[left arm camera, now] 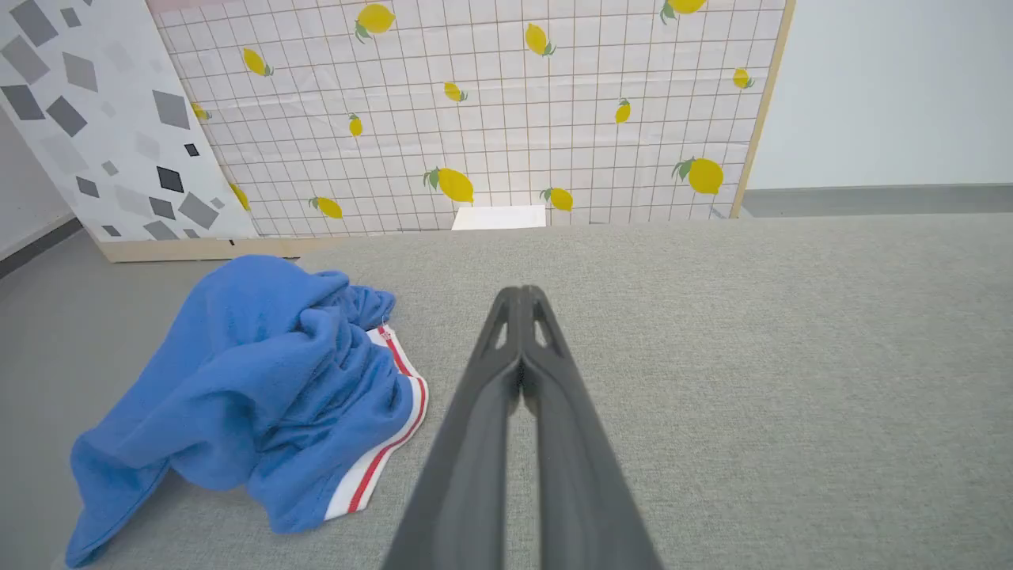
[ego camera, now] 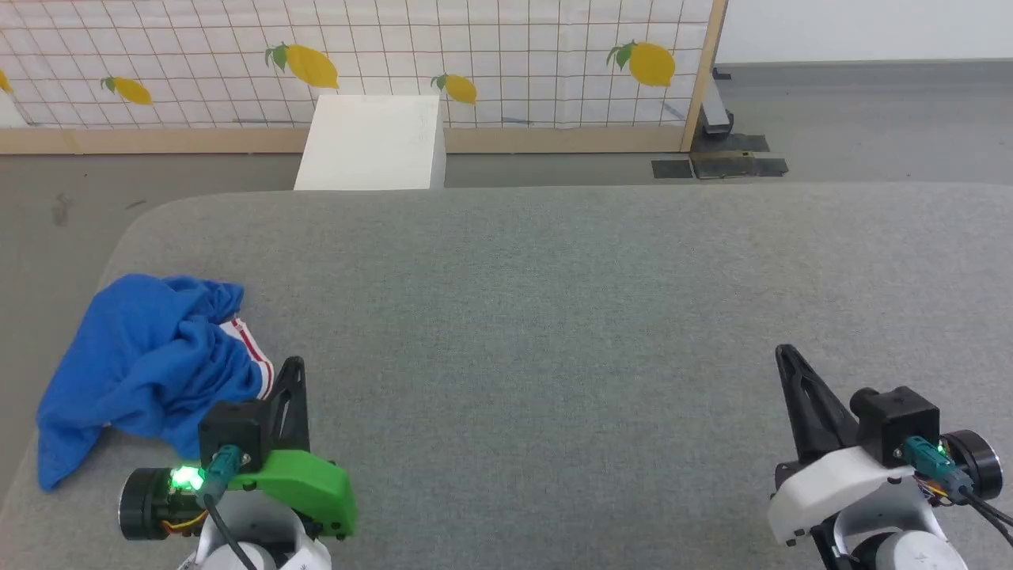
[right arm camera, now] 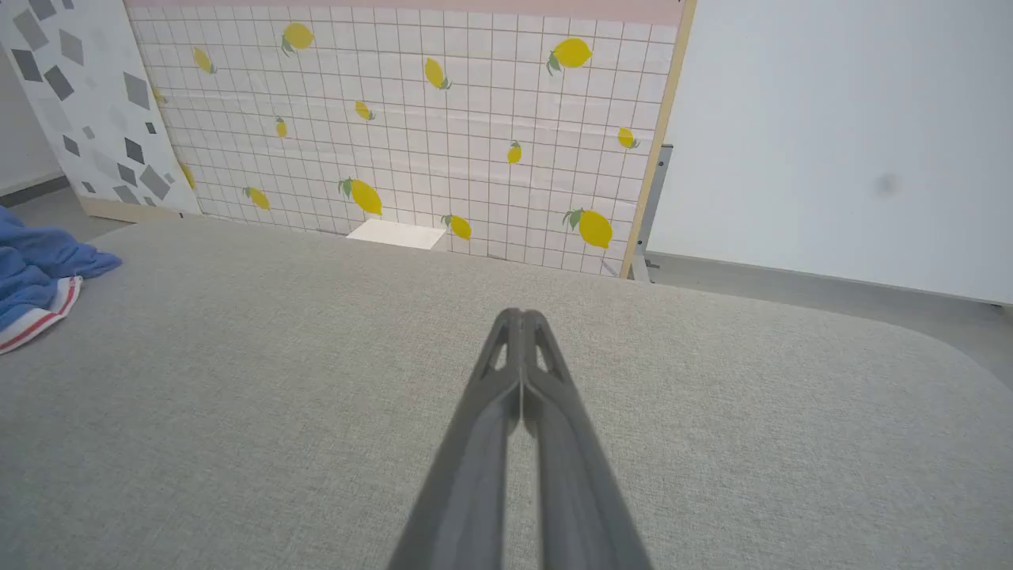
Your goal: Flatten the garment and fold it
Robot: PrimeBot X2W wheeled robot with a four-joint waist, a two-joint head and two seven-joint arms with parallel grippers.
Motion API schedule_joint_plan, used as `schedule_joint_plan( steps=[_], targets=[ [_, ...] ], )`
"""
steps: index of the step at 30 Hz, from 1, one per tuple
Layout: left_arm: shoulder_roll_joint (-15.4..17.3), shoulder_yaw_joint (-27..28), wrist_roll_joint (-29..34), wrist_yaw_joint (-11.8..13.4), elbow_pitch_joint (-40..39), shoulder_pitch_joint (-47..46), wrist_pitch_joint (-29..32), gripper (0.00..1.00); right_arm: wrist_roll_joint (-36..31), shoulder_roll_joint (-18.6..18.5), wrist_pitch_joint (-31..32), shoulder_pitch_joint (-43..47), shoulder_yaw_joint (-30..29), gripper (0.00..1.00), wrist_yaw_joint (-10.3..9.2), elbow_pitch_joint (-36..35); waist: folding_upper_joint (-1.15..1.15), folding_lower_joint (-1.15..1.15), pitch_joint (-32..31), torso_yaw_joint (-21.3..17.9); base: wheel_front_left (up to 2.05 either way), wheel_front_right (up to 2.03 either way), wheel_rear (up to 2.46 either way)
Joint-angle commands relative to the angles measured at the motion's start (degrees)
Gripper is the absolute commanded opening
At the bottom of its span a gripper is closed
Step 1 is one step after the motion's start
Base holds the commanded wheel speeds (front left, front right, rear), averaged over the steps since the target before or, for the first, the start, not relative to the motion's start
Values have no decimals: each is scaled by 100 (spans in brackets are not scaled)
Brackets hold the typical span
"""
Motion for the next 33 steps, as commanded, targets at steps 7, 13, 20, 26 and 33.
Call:
schedule_joint_plan(
  steps=[7,13,20,26,33],
  targets=[
    [-12,15,74,38,-17,63,8,0,-37,17,17,-39,12,0,-8,-27,33,0,0,0,0,0,0],
    [-12,15,74,38,-17,63,8,0,-37,17,17,-39,12,0,-8,-27,33,0,0,0,0,0,0],
    [-12,15,74,38,-17,63,8,0,-37,17,17,-39,12,0,-8,-27,33,0,0,0,0,0,0],
    [-12,15,74,38,-17,63,8,0,-37,17,17,-39,12,0,-8,-27,33,0,0,0,0,0,0],
    [-12,15,74,38,-17,63,8,0,-37,17,17,-39,12,0,-8,-27,33,0,0,0,0,0,0]
  ],
)
